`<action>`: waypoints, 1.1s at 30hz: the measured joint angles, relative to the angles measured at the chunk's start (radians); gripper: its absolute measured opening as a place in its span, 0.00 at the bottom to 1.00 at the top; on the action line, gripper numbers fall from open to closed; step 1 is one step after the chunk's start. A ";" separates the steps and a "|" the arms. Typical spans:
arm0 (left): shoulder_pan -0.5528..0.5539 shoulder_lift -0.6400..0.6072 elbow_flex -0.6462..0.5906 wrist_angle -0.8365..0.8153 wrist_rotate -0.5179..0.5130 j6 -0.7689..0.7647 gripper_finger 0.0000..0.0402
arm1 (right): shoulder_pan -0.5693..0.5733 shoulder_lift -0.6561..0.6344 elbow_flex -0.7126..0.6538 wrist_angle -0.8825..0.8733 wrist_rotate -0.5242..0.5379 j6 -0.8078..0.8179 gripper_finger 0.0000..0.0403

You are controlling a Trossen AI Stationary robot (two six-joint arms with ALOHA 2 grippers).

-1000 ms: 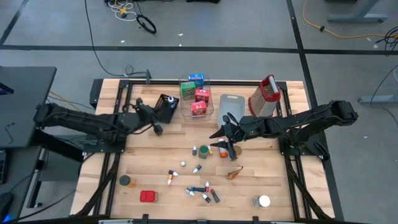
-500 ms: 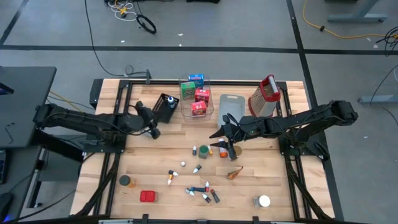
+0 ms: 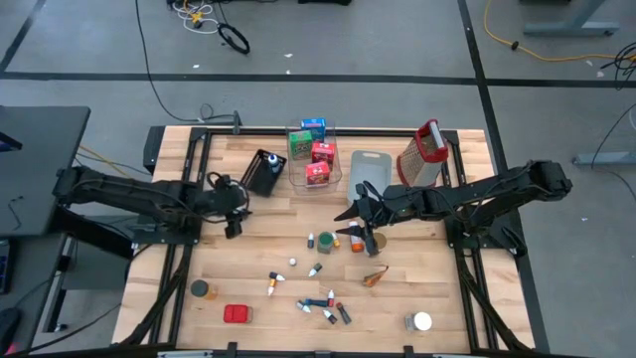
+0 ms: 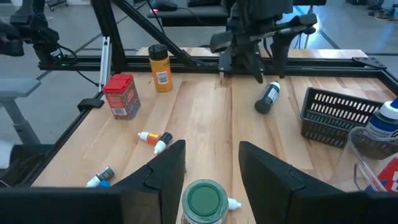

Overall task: Pick & Place Kitchen Items
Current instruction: Put the large black food coloring bottle into the black bin

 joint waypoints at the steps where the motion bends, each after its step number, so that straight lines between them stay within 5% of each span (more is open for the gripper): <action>1: 0.000 0.013 0.000 -0.001 0.004 -0.011 0.49 | 0.000 0.000 0.000 0.000 0.000 0.003 0.39; 10: 0.001 0.227 -0.015 -0.068 0.011 -0.130 0.49 | 0.000 0.000 0.000 0.005 0.000 0.008 0.39; 18: 0.010 0.445 -0.010 -0.045 -0.139 -0.120 0.49 | 0.000 0.000 0.000 0.006 0.000 0.008 0.39; 28: 0.043 0.519 0.023 0.020 0.037 -0.194 0.49 | 0.000 0.000 0.000 0.007 0.000 0.007 0.39; 33: 0.040 0.509 0.055 0.075 0.224 -0.201 0.49 | 0.000 0.000 0.000 0.006 0.000 0.006 0.39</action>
